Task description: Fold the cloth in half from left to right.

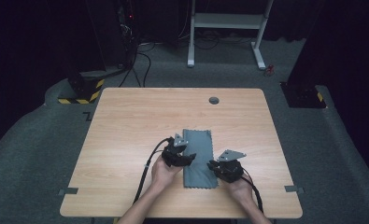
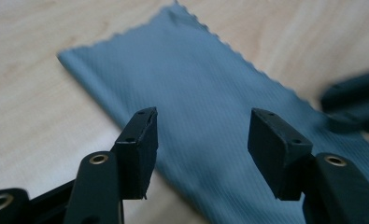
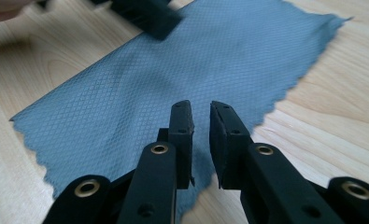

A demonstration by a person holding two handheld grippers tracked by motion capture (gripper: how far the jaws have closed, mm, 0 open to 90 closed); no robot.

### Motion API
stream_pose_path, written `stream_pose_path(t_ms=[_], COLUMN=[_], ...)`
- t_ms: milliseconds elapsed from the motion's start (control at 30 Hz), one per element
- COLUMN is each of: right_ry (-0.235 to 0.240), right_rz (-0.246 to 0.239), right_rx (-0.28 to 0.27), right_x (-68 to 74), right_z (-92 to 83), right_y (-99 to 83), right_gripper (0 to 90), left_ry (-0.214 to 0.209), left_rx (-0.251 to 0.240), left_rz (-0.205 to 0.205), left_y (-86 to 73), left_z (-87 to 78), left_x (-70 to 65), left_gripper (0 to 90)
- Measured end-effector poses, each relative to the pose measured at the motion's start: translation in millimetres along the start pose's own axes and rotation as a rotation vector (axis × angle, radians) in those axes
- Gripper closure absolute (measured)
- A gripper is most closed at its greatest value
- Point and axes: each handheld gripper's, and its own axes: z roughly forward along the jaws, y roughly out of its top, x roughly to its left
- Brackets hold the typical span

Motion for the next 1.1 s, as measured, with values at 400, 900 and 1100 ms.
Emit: stream_pose_path(t_ms=[400,900,1100], right_ry=[-0.020,-0.033,-0.031], right_rz=[-0.009,-0.022,0.003], right_rx=[0.024,0.017,0.009], right_x=[-4.4,-7.7,-10.6], right_z=[8.0,6.5,6.4], right_y=[-4.6,-7.3,-8.8], right_gripper=[74.7,71.1,65.4], left_ry=[0.076,0.068,0.087], left_rx=[0.030,-0.004,-0.003], left_rz=[0.087,0.045,0.044], left_y=[-37.6,-57.8,-59.8], left_z=[-15.1,-28.4,-30.8], left_x=[-17.7,-17.9,-19.1], left_gripper=[41.1,39.6,37.2])
